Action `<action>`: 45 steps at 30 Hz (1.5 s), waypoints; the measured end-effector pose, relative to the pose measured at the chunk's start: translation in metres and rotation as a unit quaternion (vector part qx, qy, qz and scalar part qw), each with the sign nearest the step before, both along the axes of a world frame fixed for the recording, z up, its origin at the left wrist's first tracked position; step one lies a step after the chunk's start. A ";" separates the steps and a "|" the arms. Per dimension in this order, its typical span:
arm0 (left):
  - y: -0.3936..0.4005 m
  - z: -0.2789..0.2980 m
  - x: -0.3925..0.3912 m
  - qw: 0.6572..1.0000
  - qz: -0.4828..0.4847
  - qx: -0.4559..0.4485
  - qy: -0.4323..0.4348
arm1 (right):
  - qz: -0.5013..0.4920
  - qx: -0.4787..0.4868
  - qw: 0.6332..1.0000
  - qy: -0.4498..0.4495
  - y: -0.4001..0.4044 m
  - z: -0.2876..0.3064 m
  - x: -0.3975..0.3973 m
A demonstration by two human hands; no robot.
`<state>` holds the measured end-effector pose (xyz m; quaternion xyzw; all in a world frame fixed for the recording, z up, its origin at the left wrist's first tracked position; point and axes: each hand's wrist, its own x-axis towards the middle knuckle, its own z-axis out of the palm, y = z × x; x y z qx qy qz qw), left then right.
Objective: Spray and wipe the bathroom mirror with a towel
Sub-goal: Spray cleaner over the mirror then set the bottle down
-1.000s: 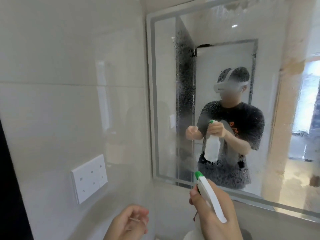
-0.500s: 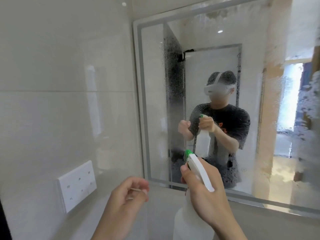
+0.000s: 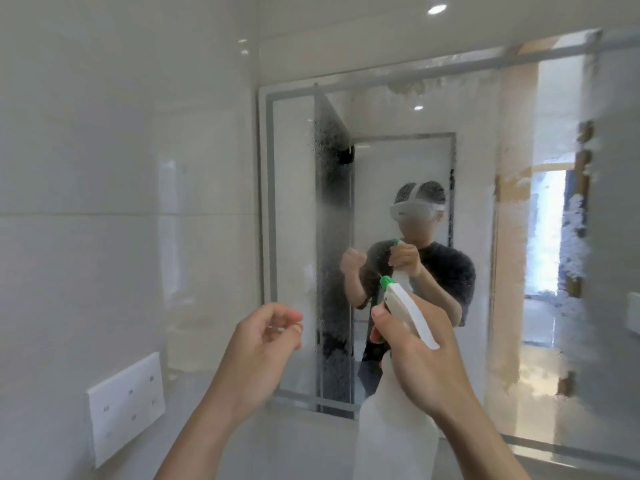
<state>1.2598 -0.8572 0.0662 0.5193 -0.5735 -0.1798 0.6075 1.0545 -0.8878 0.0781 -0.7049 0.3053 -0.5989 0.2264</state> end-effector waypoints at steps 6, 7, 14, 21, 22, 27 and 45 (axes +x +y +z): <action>-0.011 0.024 -0.021 0.999 -0.024 -0.025 0.002 | -0.052 -0.002 0.998 -0.023 0.004 0.016 -0.028; -0.013 0.028 -0.026 0.999 -0.028 -0.026 -0.002 | -0.061 -0.002 0.998 -0.020 0.006 0.017 -0.034; -0.026 0.041 -0.067 0.996 -0.075 -0.032 -0.020 | -0.124 0.008 0.992 -0.019 0.019 0.015 -0.080; -0.031 0.035 -0.116 0.991 -0.131 -0.034 -0.021 | -0.183 0.015 0.983 -0.003 0.039 0.010 -0.122; -0.032 0.034 -0.121 0.990 -0.136 -0.036 -0.022 | -0.187 0.026 0.982 -0.003 0.041 0.007 -0.127; -0.031 0.030 -0.143 0.987 -0.155 -0.036 -0.019 | -0.211 0.034 0.977 -0.023 0.052 0.000 -0.158; -0.028 0.009 -0.216 0.969 -0.244 -0.007 -0.028 | -0.361 0.036 0.925 -0.111 0.082 -0.015 -0.247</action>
